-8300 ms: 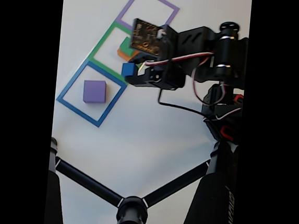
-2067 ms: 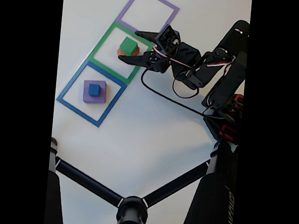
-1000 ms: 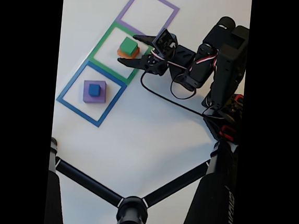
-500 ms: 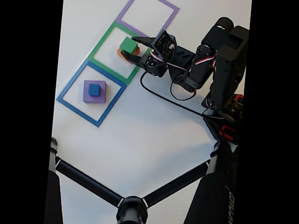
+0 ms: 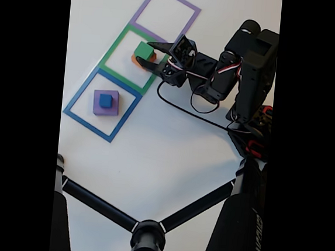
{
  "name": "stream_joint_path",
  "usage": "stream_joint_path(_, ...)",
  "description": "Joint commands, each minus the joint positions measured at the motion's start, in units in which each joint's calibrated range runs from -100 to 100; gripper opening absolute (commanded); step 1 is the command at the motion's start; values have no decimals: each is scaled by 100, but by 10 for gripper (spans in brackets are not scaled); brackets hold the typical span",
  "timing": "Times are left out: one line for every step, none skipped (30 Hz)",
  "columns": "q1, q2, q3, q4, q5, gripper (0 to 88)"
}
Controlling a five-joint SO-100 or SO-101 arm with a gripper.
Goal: Tower of hanoi
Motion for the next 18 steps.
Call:
stream_joint_path(-112, -882, 139, 290, 54, 70)
stream_joint_path(-112, -1156, 167, 509, 54, 69)
stream_joint_path(-112, -1487, 185, 808, 54, 68)
stream_joint_path(-112, -1794, 194, 1140, 54, 67)
stream_joint_path(-102, -2182, 194, 1553, 54, 67)
stream_joint_path(-83, -2513, 203, 1942, 54, 67)
stream_joint_path(-73, -2916, 194, 2403, 54, 66)
stream_joint_path(-64, -3304, 167, 2857, 54, 66)
stream_joint_path(-44, -3732, 139, 3416, 54, 65)
stream_joint_path(3, -4265, 94, 4088, 54, 65)
stream_joint_path(51, -4701, 21, 4719, 54, 65)
stream_joint_path(90, -5161, -115, 5464, 54, 65)
stream_joint_path(119, -5476, -288, 6063, 54, 64)
stream_joint_path(157, -5766, -533, 6695, 54, 64)
stream_joint_path(205, -5952, -797, 7254, 54, 63)
stream_joint_path(253, -6106, -1170, 7942, 54, 63)
stream_joint_path(310, -6219, -1533, 8549, 54, 62)
stream_joint_path(387, -6316, -1979, 9262, 54, 61)
